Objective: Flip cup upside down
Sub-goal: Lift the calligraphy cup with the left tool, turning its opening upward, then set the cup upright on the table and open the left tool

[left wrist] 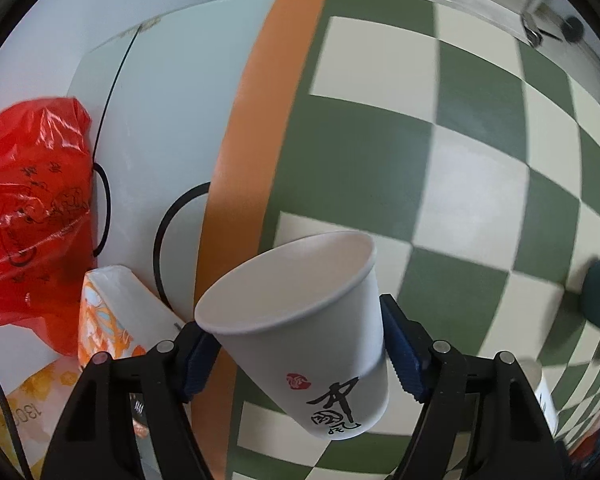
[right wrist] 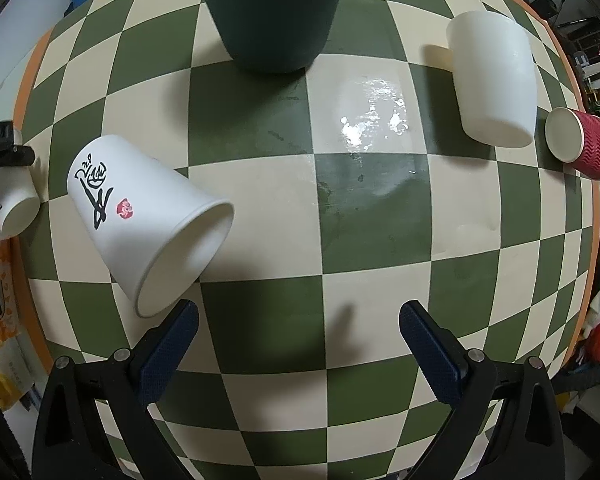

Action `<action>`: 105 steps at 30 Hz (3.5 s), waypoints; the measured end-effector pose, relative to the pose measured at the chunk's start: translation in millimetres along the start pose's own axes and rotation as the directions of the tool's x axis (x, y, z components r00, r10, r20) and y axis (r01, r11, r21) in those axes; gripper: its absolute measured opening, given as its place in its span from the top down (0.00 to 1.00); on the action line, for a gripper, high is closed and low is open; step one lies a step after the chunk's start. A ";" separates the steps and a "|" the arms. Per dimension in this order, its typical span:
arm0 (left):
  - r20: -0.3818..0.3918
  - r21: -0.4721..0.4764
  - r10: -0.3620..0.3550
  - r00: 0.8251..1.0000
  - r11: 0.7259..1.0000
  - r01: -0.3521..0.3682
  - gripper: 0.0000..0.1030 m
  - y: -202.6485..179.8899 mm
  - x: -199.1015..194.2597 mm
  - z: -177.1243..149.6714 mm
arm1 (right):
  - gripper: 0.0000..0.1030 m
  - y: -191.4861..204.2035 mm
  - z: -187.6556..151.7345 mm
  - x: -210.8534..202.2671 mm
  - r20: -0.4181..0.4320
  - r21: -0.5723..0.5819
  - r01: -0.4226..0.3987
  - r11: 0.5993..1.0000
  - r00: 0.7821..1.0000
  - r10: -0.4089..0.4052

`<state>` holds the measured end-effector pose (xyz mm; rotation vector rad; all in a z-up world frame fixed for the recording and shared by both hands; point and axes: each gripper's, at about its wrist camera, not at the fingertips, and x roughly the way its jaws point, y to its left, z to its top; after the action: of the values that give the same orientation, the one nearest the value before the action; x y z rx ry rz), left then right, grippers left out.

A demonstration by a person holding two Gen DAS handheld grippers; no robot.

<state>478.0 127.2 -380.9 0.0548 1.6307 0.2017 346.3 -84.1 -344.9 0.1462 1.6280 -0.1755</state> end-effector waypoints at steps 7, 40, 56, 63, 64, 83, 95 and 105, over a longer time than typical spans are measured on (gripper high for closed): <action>0.011 0.090 -0.010 1.000 0.996 0.009 0.30 -29.7 -26.1 -66.5 | 0.01 -15.2 -3.0 -9.6 0.018 0.015 -0.016 1.000 1.000 0.016; -0.082 0.259 -0.070 0.994 0.962 0.089 0.30 -285.0 -16.2 -311.5 | 0.01 -236.7 -167.9 -12.1 -0.030 0.110 0.016 0.994 0.999 -0.013; -0.153 0.262 -0.049 0.987 0.961 0.089 0.30 -271.4 27.0 -276.7 | 0.01 -300.6 -159.8 4.8 -0.039 0.173 0.003 0.985 0.999 0.004; -0.176 0.289 -0.061 0.983 0.951 0.111 0.29 -256.8 22.9 -275.1 | 0.01 -304.1 -155.2 4.1 -0.035 0.166 -0.003 0.986 0.999 0.009; -0.174 0.287 -0.058 0.983 0.952 0.107 0.28 -263.6 14.3 -266.0 | 0.01 -301.6 -152.6 4.1 -0.034 0.164 -0.003 0.986 0.999 0.009; 0.090 0.255 -0.075 0.993 0.966 0.049 0.13 -170.2 -97.6 -289.1 | 0.01 -291.7 -136.3 -40.0 0.075 0.102 -0.080 0.992 0.995 0.073; 0.254 0.081 -0.071 0.964 0.995 0.052 0.13 -90.6 -160.1 -375.2 | 0.01 -195.8 -216.0 -116.3 0.281 -0.148 -0.118 0.982 0.947 0.156; 0.277 0.050 -0.090 0.957 0.996 0.079 0.13 -54.9 -160.0 -375.9 | 0.01 -159.4 -235.1 -140.6 0.282 -0.183 -0.140 0.973 0.941 0.189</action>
<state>120.8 11.4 -210.8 0.0411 1.3521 0.0917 93.6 -191.0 -186.4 0.1257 1.3145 0.0614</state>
